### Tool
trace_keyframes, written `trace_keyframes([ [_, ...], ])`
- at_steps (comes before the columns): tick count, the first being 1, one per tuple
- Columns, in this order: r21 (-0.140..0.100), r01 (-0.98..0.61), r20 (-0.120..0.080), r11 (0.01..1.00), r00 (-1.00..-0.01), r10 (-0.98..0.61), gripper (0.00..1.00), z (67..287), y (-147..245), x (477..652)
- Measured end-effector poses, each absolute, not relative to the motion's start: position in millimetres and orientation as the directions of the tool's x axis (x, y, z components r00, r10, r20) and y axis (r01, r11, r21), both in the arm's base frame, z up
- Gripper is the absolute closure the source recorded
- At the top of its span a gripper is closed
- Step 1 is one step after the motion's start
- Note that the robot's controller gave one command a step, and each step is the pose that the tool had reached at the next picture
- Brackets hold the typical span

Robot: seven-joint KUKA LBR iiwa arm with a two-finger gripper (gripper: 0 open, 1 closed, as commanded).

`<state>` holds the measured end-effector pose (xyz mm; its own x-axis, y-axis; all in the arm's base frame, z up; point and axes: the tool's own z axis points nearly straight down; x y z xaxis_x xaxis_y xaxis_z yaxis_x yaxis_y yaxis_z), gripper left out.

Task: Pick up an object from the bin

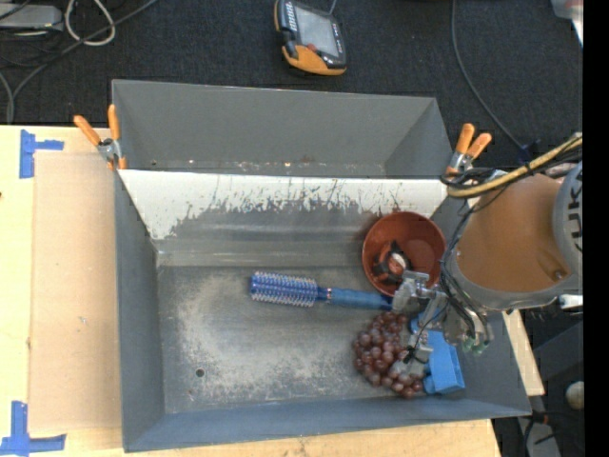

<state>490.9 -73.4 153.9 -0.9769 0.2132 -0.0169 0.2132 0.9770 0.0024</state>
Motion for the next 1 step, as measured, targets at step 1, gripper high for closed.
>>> trace_keyframes([
  [1, 0.004, 0.151, -0.007, 0.988, -0.988, 0.151, 0.0, 66.7, -79.8, 483.7],
])
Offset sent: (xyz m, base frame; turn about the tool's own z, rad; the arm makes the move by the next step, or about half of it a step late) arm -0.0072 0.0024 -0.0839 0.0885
